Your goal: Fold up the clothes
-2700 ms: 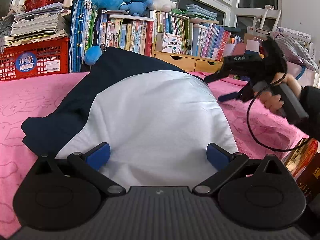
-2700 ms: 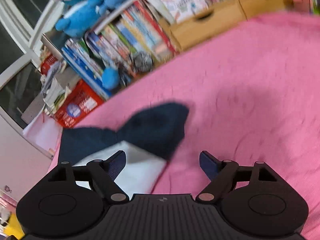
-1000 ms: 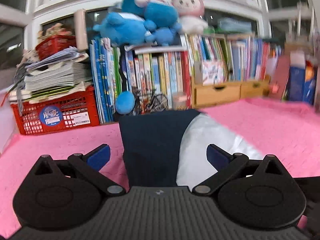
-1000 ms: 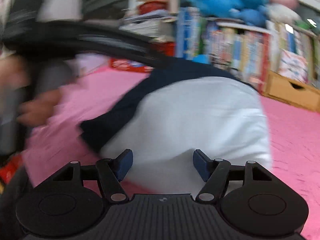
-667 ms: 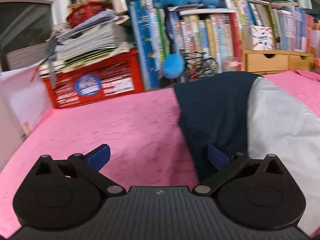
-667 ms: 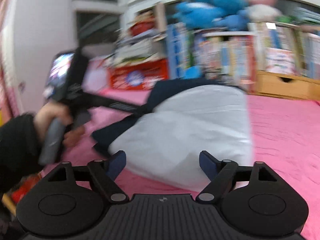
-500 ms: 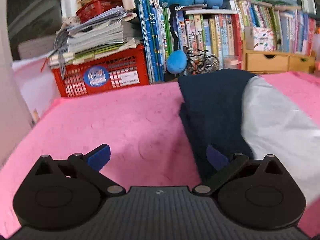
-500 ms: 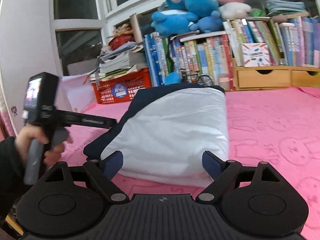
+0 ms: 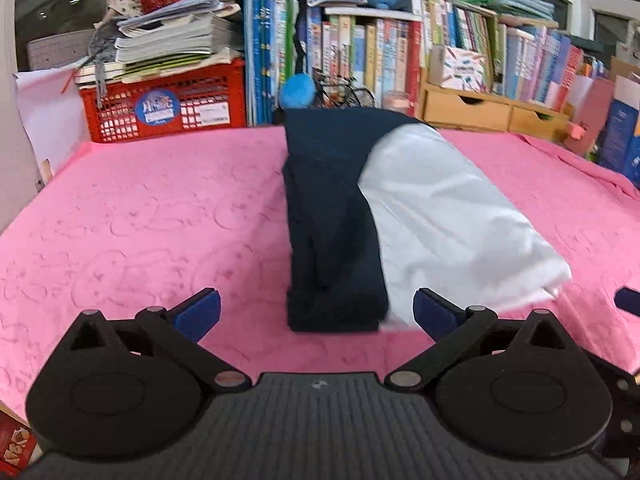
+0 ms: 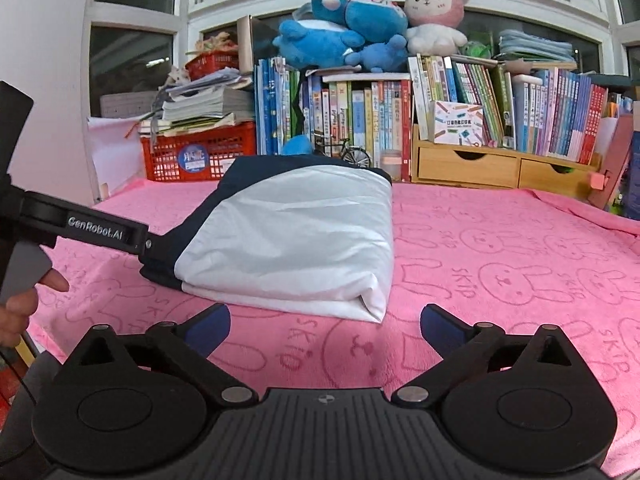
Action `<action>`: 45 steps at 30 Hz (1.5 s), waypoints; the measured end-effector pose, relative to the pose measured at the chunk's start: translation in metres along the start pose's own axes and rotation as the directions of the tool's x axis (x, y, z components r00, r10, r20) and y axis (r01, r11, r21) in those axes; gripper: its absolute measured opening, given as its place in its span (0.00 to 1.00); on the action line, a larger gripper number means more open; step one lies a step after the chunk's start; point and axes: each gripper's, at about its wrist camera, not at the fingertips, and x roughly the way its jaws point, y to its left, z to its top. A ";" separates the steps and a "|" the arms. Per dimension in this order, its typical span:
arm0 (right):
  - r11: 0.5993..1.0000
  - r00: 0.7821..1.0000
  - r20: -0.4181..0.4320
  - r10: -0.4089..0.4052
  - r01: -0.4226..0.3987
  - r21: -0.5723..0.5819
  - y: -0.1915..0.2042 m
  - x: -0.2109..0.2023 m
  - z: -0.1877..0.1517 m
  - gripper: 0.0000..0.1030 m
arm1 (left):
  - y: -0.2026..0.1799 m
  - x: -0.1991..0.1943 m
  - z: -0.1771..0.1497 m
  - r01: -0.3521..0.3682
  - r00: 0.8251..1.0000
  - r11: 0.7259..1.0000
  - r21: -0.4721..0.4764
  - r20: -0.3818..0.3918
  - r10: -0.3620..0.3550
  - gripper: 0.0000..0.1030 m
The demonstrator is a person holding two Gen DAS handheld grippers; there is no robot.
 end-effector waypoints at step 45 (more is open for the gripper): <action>0.999 0.995 -0.090 -0.053 0.054 0.005 0.004 0.023 -0.026 1.00 | -0.007 0.009 -0.042 0.033 0.995 0.999 0.039 -0.095 -0.029 1.00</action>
